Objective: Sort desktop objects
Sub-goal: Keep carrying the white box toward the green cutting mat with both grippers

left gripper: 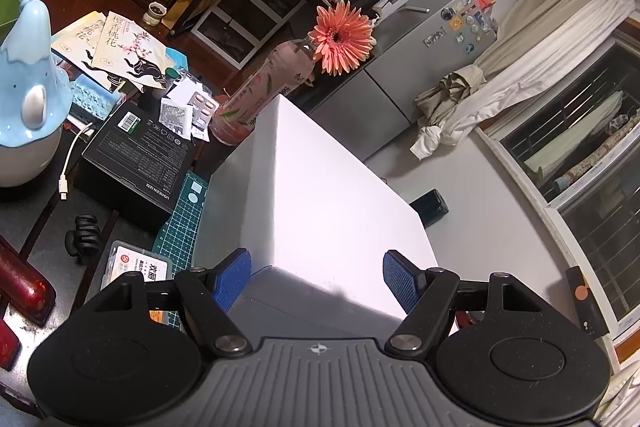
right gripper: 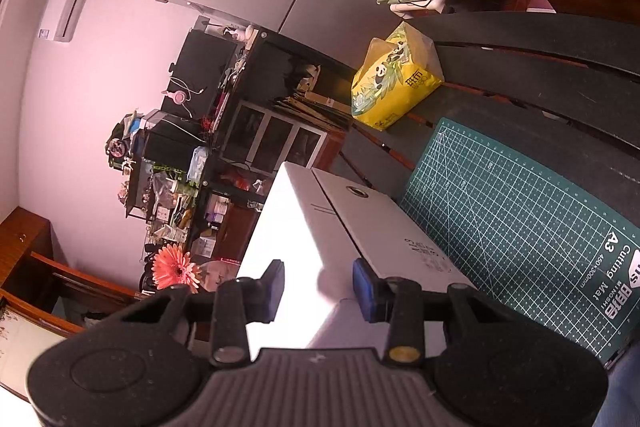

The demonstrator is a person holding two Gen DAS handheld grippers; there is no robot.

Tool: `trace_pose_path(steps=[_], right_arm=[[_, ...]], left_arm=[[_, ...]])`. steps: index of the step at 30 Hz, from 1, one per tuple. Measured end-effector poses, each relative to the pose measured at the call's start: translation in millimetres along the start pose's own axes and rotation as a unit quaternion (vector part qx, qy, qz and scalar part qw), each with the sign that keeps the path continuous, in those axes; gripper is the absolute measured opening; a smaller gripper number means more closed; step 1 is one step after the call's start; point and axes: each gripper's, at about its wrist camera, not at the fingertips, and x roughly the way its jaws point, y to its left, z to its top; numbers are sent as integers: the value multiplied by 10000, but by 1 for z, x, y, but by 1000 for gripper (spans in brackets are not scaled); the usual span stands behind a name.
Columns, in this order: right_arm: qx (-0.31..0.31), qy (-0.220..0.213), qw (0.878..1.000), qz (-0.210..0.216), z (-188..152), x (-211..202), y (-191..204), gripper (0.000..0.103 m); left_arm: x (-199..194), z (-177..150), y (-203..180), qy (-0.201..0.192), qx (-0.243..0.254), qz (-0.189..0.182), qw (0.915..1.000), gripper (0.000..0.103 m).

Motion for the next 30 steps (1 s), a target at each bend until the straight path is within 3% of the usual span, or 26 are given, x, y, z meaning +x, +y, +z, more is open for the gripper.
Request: trace_pose_path(steps=[30], right_arm=[[101,-206,9997,-21,-1,-4,-4,37]], left_arm=[[15,-13,2,194,114,219,9995,71]])
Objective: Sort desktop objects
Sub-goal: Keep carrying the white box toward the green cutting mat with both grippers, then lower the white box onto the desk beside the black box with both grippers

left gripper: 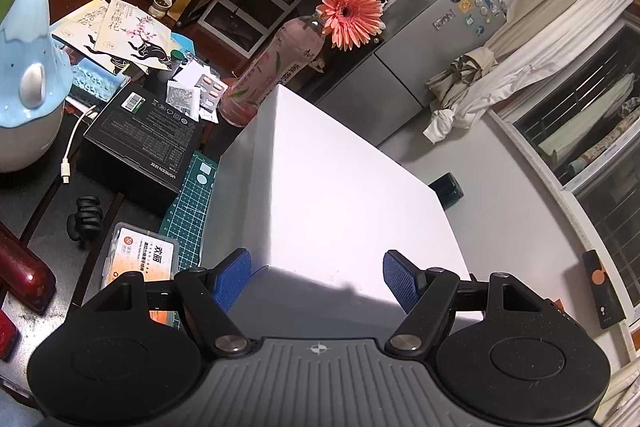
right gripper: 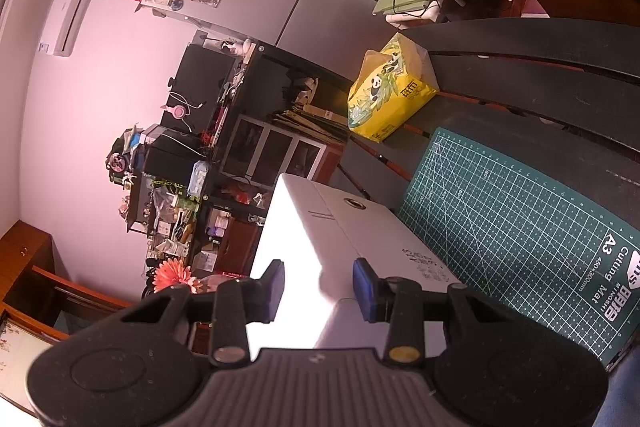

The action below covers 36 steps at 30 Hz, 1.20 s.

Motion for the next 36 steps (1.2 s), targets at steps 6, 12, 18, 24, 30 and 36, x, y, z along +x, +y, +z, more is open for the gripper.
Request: trace_pose_path(steps=[6,12,18,24,30,36], right_arm=[[26,5,10000,-66,0,2,-2,37],[68,27,9999,-107,0,2,-5,37],[96,50,9999,-128,0,3,-6,37],[69,86,9999,-120,1,1,-4,38],[-366,54,9990,-235,-1,0,7,38],[-962,-71,9941,-499,-5,-5,22,38]], left_arm=[[2,-2,0,15,23,44,10000,72],[5,-4,-3,41,149,151,9998,71],[6,-5,-5,49,276,229,9993,72],[3,-4,-8,-13,393,261,9989,71],[0,-3,-14,-77,639,409,9971,72],[1,-3,-17,-82,840,578,9948,72]])
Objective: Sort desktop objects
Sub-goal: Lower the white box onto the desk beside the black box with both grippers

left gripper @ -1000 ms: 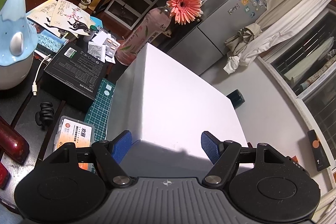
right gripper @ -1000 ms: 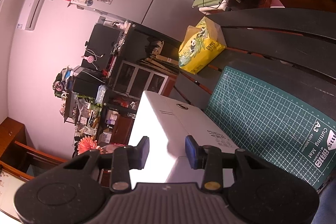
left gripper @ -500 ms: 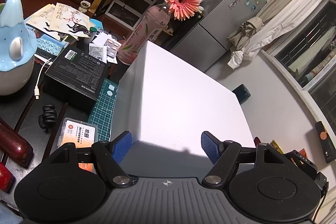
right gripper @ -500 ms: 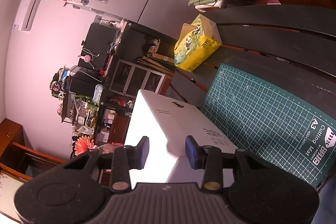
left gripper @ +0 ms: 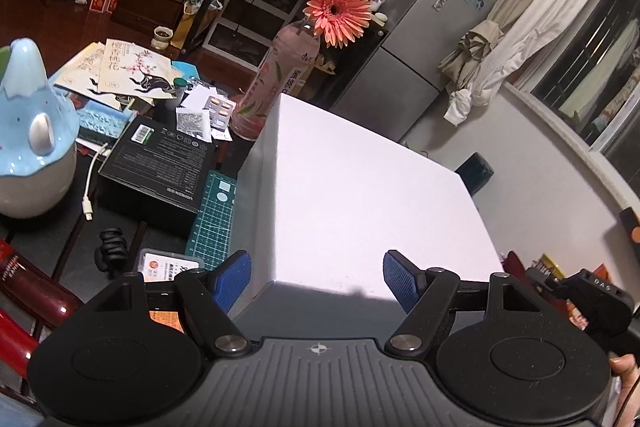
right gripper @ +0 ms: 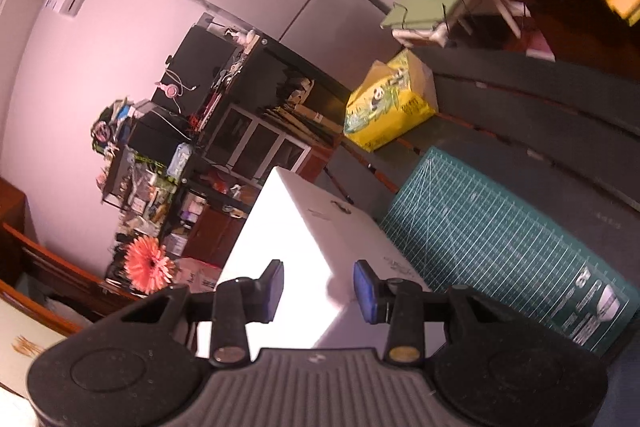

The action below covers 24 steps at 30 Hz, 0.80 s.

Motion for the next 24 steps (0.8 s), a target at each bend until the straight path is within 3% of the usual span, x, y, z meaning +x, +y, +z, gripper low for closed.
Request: trace_pose_path(steps=[9,24], right_arm=[[-607,-16,9970,-483,-6,0,12,38],[-848,163,9941,-661,-13,10,13,38]], left_arm=[[3,-2,-4,65,205,118,9997,72],[7,-6,-4,122,280,217,9993,72]])
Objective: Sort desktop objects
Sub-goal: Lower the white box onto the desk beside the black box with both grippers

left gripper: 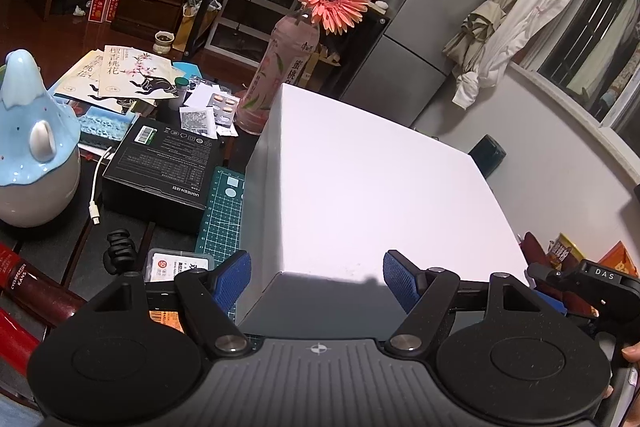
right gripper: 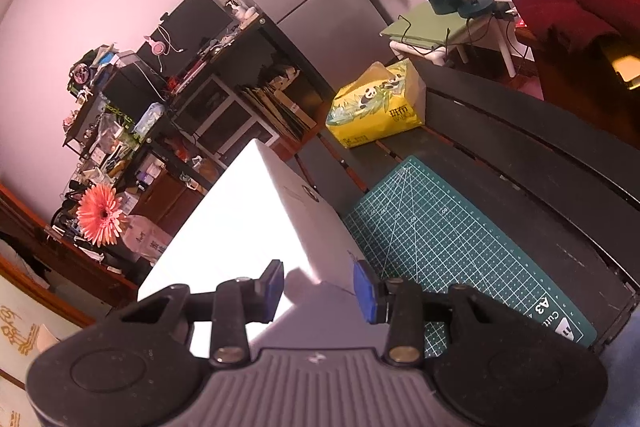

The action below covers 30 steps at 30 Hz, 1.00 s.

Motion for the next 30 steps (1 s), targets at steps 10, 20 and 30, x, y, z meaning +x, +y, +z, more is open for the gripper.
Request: trace_pose_path(steps=[10,20,30], right_arm=[[34,102,9999,-32,-3,6,-3,38],[-180,128,9996,-189,-6,8,2,44],[-356,136,9987,-325,-7,8,5,44]], left_arm=[[4,-1,1,65,5,52,10000,72],[5,-2,1,109,-7,79,9999,72],[5,-3,1,147,-12,103,9998,72]])
